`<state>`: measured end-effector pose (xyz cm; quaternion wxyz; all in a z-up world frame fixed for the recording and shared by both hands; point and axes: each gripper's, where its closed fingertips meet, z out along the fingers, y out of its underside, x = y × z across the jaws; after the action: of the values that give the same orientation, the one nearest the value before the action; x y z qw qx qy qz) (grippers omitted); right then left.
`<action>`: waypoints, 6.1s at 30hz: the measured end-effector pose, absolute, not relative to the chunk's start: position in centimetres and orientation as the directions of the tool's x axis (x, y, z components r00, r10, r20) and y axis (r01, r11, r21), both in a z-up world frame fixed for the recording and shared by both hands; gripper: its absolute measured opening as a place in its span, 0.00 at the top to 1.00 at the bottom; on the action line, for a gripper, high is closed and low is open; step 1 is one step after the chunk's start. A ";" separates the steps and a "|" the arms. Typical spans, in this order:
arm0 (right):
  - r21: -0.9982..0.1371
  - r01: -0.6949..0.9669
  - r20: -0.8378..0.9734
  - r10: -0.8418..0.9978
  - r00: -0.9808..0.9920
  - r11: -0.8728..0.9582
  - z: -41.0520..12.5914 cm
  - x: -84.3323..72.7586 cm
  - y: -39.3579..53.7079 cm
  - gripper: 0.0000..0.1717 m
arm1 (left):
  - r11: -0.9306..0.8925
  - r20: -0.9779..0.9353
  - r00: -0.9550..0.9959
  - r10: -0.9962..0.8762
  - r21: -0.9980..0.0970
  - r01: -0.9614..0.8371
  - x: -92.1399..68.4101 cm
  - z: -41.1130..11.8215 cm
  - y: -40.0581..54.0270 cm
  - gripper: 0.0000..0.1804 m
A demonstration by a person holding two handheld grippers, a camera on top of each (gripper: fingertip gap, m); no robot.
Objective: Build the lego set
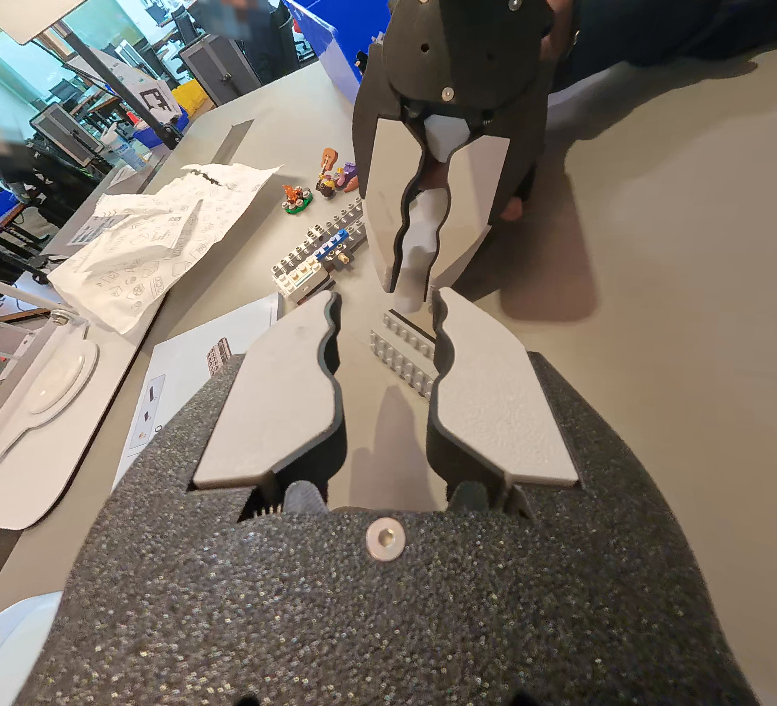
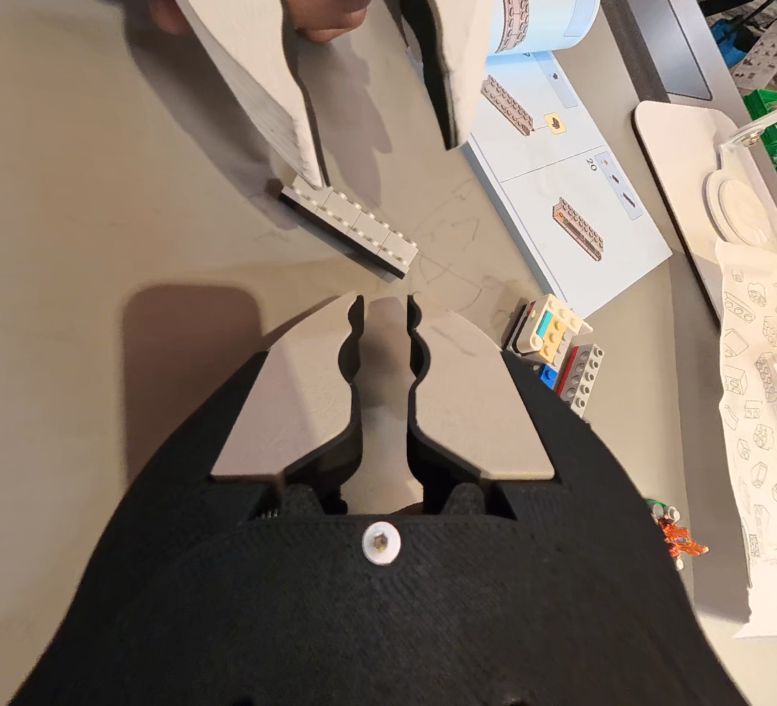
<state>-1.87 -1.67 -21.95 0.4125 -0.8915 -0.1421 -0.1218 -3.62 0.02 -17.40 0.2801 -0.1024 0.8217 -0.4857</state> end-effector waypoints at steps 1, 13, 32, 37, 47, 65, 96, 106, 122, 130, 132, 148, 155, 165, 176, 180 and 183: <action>-0.701 0.354 0.334 0.153 0.930 -0.619 -22.0 -1.9 -1.7 0.89 | 0.509 -0.360 -0.824 -0.438 -0.855 0.103 -3.6 -17.4 0.0 0.77; -0.702 0.340 0.326 0.142 0.935 -0.625 -22.0 -1.7 -1.6 0.89 | 0.505 -0.354 -0.820 -0.449 -0.858 0.094 -3.5 -17.4 0.1 0.78; -0.724 0.321 0.302 0.138 0.943 -0.610 -21.7 -1.6 -1.6 0.89 | 0.387 -0.246 -0.820 -0.517 -0.921 0.032 -2.7 -16.1 1.2 0.79; -0.719 0.322 0.299 0.144 0.943 -0.616 -21.8 -1.7 -1.5 0.89 | 0.391 -0.230 -0.816 -0.530 -0.921 0.006 -2.4 -16.2 1.3 0.79; -0.708 0.325 0.302 0.148 0.942 -0.627 -22.1 -1.7 -1.5 0.90 | 0.409 -0.230 -0.818 -0.527 -0.913 -0.007 -2.4 -16.6 1.3 0.79; -0.706 0.324 0.299 0.150 0.943 -0.630 -22.1 -1.7 -1.5 0.90 | 0.406 -0.206 -0.820 -0.534 -0.913 -0.035 -2.4 -16.7 1.3 0.79; -0.710 0.312 0.280 0.154 0.948 -0.631 -22.1 -1.7 -1.7 0.90 | 0.336 -0.101 -0.832 -0.546 -0.936 -0.107 -1.8 -16.4 1.8 0.81; -0.707 0.317 0.282 0.158 0.946 -0.633 -22.1 -1.8 -1.7 0.90 | 0.333 -0.066 -0.843 -0.534 -0.933 -0.137 -1.8 -16.6 1.7 0.84; -0.706 0.316 0.279 0.161 0.947 -0.633 -22.2 -1.8 -1.6 0.90 | 0.319 -0.033 -0.846 -0.531 -0.934 -0.164 -1.6 -16.7 1.7 0.84; -0.706 0.324 0.295 0.155 0.943 -0.630 -22.1 -1.7 -1.5 0.90 | 0.291 -0.005 -0.836 -0.549 -0.938 -0.186 -1.3 -16.5 2.0 0.85; -0.719 0.317 0.299 0.136 0.944 -0.618 -21.8 -1.5 -1.4 0.90 | 0.310 -0.017 -0.840 -0.543 -0.933 -0.181 -1.4 -16.7 1.9 0.85; -0.452 0.132 0.249 0.017 0.968 -0.882 -9.7 3.7 -23.8 0.85 | 0.312 -0.101 -0.840 -0.533 -0.947 -0.083 -2.3 -15.9 1.9 0.85; -0.077 0.145 -0.123 0.153 0.980 -0.986 -14.9 2.2 -31.0 0.87 | 0.287 -0.113 -0.819 -0.563 -0.956 -0.065 -2.1 -15.4 2.3 0.85; -0.058 0.163 -0.579 0.166 0.799 -0.985 -18.6 -0.2 -31.3 1.00 | 0.291 -0.062 -0.857 -0.512 -0.951 -0.105 -2.4 -15.8 1.9 0.85; -0.185 0.298 -0.673 0.341 0.656 -0.937 -19.8 -2.0 -31.7 1.00 | 0.289 -0.039 -0.794 -0.607 -0.941 -0.175 -0.7 -16.2 2.7 0.84; -0.211 0.295 -0.717 0.353 0.601 -0.932 -20.7 -2.3 -32.0 1.00 | 0.343 -0.062 -0.781 -0.622 -0.917 -0.201 0.4 -17.2 3.0 0.85; -0.224 0.316 -0.723 0.375 0.580 -0.922 -21.2 -2.9 -31.8 1.00 | 0.361 -0.072 -0.767 -0.637 -0.907 -0.215 1.1 -17.5 3.4 0.85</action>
<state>-2.93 -31.79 -21.24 0.0355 -0.8882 -0.1945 0.4147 1.10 3.35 -17.50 0.2120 -0.2672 0.7973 -0.4979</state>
